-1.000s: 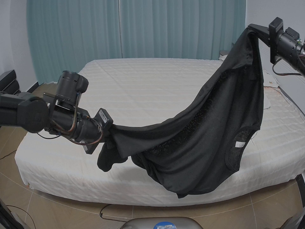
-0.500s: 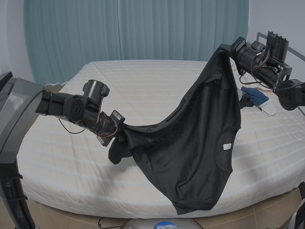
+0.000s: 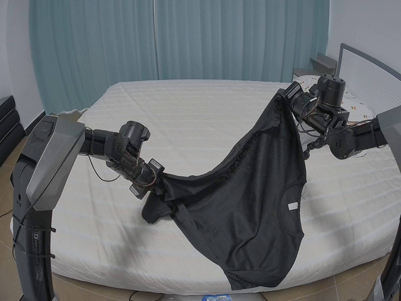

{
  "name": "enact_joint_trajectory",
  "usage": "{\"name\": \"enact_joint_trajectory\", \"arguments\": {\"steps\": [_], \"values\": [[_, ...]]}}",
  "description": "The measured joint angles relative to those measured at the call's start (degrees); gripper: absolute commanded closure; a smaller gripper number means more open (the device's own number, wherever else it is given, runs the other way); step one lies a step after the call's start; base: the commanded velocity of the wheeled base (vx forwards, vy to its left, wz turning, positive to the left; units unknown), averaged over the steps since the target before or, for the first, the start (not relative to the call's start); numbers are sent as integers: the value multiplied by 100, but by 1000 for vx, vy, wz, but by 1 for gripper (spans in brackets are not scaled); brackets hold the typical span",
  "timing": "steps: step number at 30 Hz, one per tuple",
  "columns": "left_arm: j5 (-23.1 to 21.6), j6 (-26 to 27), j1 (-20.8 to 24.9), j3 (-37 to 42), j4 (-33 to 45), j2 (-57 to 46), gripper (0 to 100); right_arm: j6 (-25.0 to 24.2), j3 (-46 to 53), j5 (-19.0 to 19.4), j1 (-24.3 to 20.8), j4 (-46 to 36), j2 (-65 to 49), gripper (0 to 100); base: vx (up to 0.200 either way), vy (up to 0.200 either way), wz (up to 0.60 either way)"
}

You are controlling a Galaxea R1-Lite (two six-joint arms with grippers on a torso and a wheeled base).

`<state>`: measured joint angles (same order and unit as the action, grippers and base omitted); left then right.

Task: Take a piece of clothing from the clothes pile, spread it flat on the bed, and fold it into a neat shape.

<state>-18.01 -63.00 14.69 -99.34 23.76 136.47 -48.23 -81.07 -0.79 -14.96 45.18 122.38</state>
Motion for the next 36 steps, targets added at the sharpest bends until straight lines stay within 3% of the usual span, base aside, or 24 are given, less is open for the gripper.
{"name": "enact_joint_trajectory", "arguments": {"steps": [11,18,34,35,36], "values": [[24,104,-207,-333,22,187,0,-5,-105,-5,71,455,669,100,0,0,0],[389,134,-279,-863,35,423,0,-7,-167,-2,168,502,935,100,0,0,0],[728,667,-63,-1519,-102,1063,0,-84,105,-10,300,644,1084,100,0,0,0],[730,664,-63,-1521,-121,1074,100,-85,108,-10,300,644,1089,100,0,0,0],[731,662,-61,-1521,-140,1083,100,-85,113,-10,295,650,1091,100,0,0,0]]}}
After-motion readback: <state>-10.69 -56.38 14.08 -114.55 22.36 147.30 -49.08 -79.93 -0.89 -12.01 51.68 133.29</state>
